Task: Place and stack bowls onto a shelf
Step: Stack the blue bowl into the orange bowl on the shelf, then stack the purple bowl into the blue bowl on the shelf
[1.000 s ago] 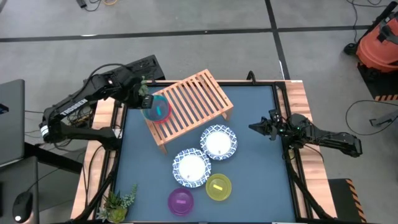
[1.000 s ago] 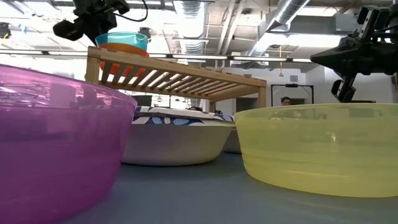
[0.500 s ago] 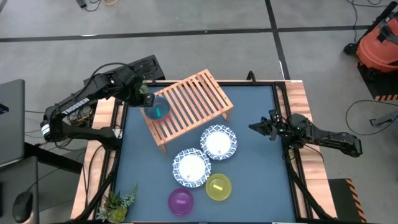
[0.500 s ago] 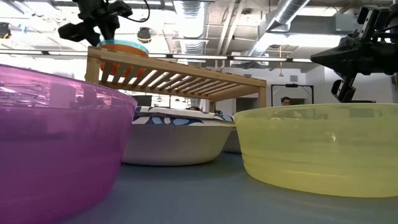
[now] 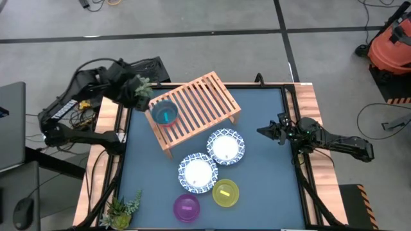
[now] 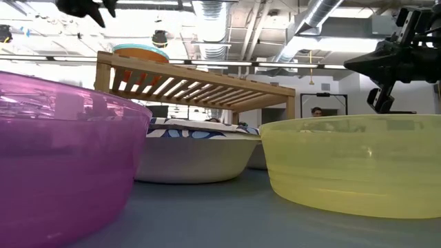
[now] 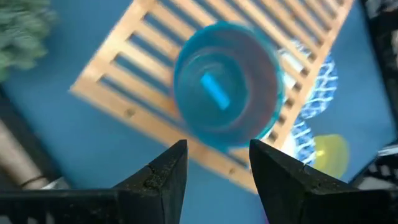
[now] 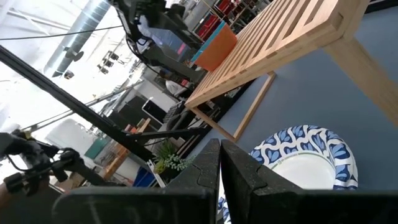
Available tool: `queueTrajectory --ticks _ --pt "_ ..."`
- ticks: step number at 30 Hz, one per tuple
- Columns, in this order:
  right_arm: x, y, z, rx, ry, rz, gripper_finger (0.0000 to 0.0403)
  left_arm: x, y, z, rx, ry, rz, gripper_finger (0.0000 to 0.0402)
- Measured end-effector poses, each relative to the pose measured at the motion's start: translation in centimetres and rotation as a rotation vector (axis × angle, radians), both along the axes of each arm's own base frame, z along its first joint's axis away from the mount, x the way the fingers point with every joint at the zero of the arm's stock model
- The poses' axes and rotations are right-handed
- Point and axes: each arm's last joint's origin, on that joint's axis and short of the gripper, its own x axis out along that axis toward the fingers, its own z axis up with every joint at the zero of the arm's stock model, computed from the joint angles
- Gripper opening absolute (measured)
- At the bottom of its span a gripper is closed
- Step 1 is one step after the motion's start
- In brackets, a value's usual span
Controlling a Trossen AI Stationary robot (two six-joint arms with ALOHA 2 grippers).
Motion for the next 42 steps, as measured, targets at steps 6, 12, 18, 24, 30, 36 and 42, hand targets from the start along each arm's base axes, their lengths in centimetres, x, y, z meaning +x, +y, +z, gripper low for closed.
queueTrajectory --ticks 6,12,18,24,30,36,42 --pt "0.0 0.0 0.0 0.0 -0.001 0.0 0.0042 0.4 -3.2 -0.2 -0.07 0.03 -0.115 0.0157" --pt "0.0 0.0 0.0 0.0 0.0 0.003 0.0042 4.7 -8.5 -3.2 -0.118 0.034 -0.301 0.0157" --pt "0.0 0.0 0.0 0.0 0.0 0.006 0.0042 9.0 -15.2 -7.9 -0.148 0.02 -0.348 0.0157" --pt "0.0 0.0 0.0 0.0 0.0 0.008 0.0042 11.8 -20.6 -12.5 -0.172 0.136 -0.356 0.0157" --pt "0.0 0.1 0.0 0.001 0.0 0.012 0.0042 14.0 -24.7 -16.7 -0.188 0.18 -0.376 0.0157" --pt "0.0 0.1 0.0 0.001 0.0 0.013 0.0042 16.0 -27.6 -20.4 -0.254 0.181 -0.37 0.0157" --pt "0.0 0.1 0.0 0.0 0.0 0.014 0.0042 17.0 -29.4 -23.2 -0.304 0.182 -0.356 0.0157"
